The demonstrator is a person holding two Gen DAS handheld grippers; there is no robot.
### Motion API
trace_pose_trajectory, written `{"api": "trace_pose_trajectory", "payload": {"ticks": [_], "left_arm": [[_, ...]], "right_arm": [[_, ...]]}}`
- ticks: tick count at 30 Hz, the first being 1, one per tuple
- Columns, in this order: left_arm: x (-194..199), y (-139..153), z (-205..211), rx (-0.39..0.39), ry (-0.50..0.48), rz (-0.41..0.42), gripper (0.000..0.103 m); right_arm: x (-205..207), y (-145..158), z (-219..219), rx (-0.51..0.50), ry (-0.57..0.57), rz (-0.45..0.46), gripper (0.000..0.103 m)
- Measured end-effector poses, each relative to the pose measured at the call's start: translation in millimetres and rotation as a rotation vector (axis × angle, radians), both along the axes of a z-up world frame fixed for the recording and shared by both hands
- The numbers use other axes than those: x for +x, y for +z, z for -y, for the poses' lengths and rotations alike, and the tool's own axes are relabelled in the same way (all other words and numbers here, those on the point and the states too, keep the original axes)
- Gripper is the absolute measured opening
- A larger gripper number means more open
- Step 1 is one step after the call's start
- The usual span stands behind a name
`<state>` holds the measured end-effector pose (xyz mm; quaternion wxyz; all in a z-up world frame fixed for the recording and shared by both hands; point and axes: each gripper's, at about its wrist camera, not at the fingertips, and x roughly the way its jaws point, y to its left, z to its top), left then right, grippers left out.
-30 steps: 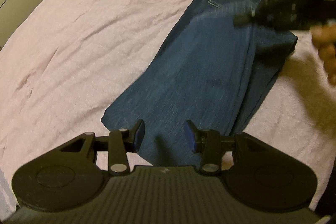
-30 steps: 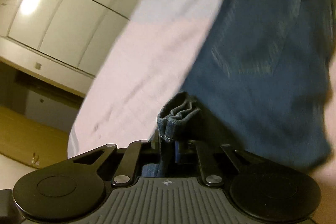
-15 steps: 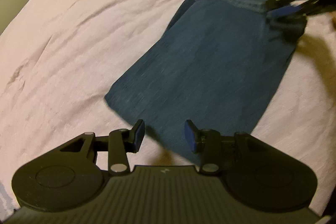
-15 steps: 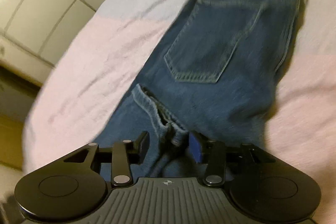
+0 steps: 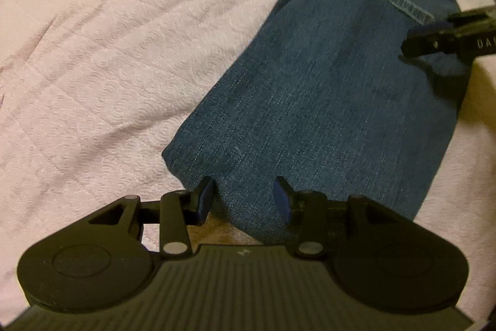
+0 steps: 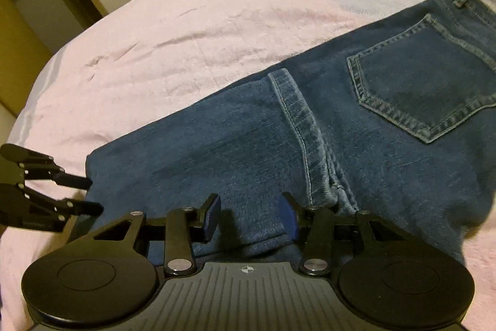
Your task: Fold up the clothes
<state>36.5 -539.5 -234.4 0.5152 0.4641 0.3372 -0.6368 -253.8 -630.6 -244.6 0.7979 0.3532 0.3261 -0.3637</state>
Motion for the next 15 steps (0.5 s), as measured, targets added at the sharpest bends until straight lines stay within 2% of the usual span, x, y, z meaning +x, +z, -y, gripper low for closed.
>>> {"api": "trace_pose_trajectory", "payload": {"ticks": [3, 5, 9, 11, 14, 15], "left_arm": [[10.6, 22.8, -2.6, -0.073, 0.025, -0.064, 0.037], [16.5, 17.3, 6.1, -0.061, 0.034, -0.07, 0.037], [20.4, -18.4, 23.1, -0.018, 0.037, -0.054, 0.04], [18.0, -21.8, 22.3, -0.035, 0.032, -0.052, 0.041], [15.9, -20.2, 18.5, -0.059, 0.026, -0.05, 0.041], [17.3, -16.2, 16.0, -0.061, 0.027, -0.053, 0.041]], "right_arm": [[6.1, 18.9, -12.7, -0.035, 0.035, 0.009, 0.045], [10.5, 30.8, -21.2, -0.057, 0.06, 0.016, 0.045], [34.6, 5.3, -37.1, -0.03, 0.161, 0.003, 0.045], [34.6, -9.8, -43.8, -0.036, 0.159, -0.01, 0.045], [35.9, -5.2, -54.7, -0.075, 0.163, -0.048, 0.046], [41.0, 2.1, -63.3, -0.102, 0.195, -0.072, 0.046]]}}
